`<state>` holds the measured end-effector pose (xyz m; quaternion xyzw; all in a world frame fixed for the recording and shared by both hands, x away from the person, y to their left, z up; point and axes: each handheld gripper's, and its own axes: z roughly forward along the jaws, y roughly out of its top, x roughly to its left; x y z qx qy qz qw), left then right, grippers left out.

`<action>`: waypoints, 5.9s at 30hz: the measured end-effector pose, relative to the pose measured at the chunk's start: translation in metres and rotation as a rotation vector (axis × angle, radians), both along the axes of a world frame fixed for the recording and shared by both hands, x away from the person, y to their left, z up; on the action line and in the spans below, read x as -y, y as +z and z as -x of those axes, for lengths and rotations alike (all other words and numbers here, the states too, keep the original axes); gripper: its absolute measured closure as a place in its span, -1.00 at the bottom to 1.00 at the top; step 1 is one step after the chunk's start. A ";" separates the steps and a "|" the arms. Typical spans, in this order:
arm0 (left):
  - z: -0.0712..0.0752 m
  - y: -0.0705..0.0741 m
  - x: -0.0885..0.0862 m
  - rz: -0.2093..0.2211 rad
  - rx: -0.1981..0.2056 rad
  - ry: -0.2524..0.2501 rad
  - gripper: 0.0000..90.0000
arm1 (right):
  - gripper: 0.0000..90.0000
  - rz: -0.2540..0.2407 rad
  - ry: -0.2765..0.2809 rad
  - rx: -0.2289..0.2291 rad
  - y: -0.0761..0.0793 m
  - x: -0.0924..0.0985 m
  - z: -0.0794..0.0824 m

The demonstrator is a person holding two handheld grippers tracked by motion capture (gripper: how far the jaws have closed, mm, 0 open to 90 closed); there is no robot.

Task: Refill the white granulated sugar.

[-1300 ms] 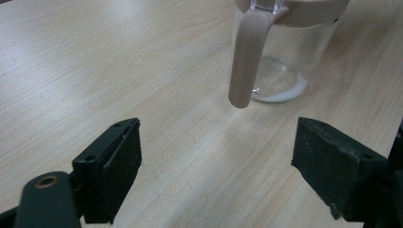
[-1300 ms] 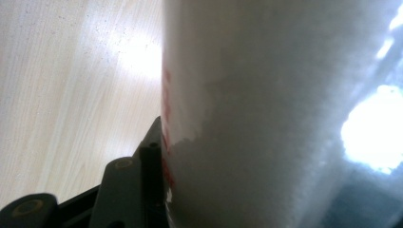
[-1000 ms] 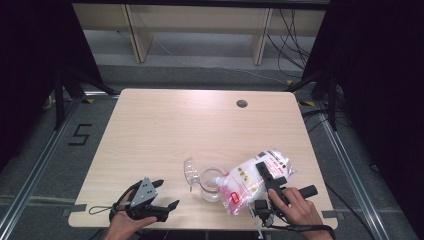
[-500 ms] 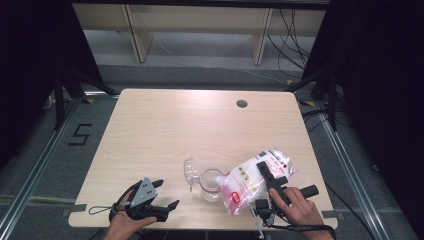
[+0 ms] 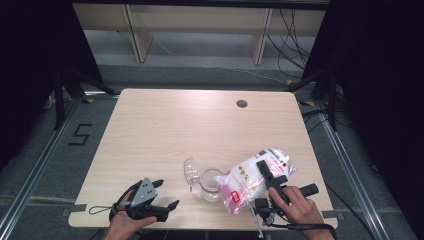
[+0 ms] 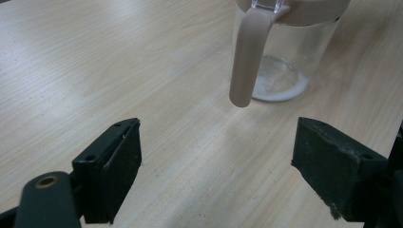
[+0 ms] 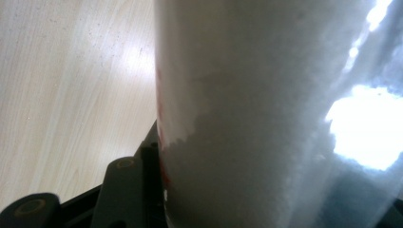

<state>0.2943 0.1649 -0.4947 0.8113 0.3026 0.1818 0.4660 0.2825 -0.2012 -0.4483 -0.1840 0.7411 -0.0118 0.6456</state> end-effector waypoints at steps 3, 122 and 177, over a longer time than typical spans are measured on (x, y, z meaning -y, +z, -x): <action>0.000 0.000 0.000 -0.003 0.000 -0.003 -0.64 | 0.09 -0.017 -0.001 0.000 -0.001 0.001 0.000; 0.002 -0.001 0.002 0.015 -0.022 0.004 -0.64 | 0.12 0.024 0.047 0.030 0.010 -0.007 0.001; 0.001 0.001 0.000 -0.010 0.000 -0.010 -0.64 | 0.13 -0.025 -0.024 -0.004 0.010 0.009 0.003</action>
